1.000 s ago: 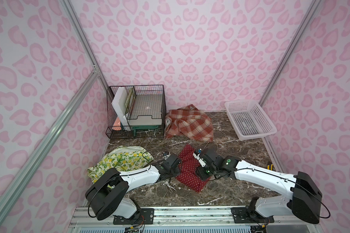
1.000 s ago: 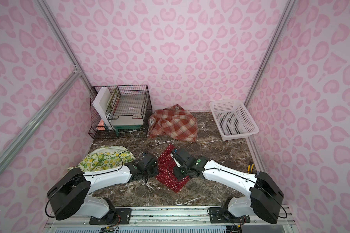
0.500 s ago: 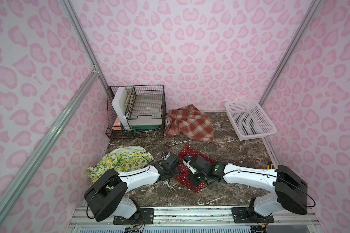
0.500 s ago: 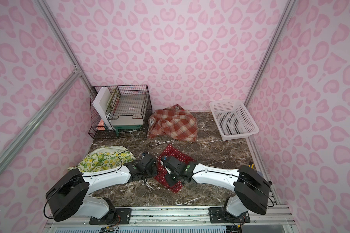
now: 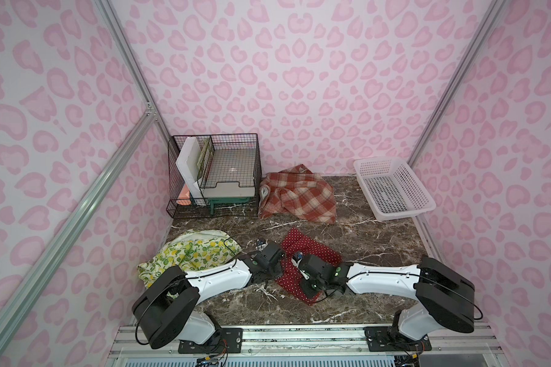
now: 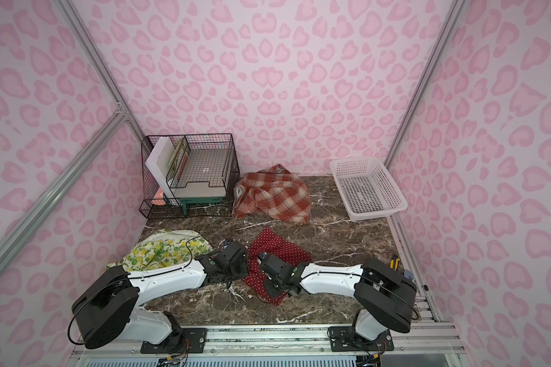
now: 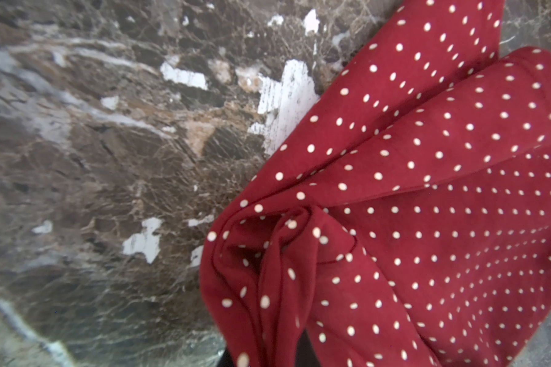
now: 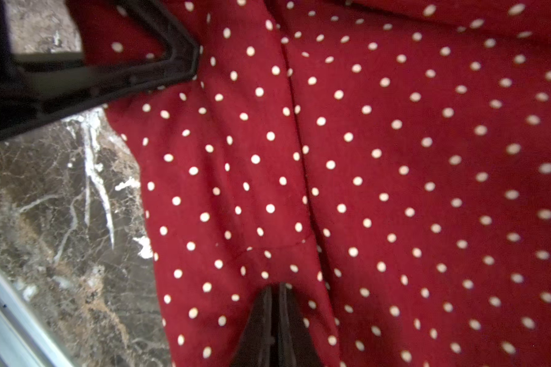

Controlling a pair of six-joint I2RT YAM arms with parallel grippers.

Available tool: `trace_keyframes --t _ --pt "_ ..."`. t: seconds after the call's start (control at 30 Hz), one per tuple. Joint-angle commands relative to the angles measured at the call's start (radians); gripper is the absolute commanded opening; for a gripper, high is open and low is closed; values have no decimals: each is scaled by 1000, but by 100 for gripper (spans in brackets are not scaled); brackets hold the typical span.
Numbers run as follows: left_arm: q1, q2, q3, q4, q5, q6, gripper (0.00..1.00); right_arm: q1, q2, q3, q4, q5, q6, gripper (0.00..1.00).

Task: Roll up the skirts
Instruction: Roll the skirt at the center of the board.

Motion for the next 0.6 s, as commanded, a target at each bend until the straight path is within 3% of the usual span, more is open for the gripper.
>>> trace_keyframes --t 0.0,0.1,0.37,0.57 --pt "1 6 4 -75 -3 17 0 44 -104 53 -147 84 -4 21" --pt "1 1 -3 -67 -7 18 0 162 -205 84 -142 229 -51 22" --pt "0 -10 -11 -54 -9 12 0 272 -131 4 -19 255 -121 27" --pt "3 -21 -16 -58 -7 17 0 272 -86 -55 60 273 -177 50"
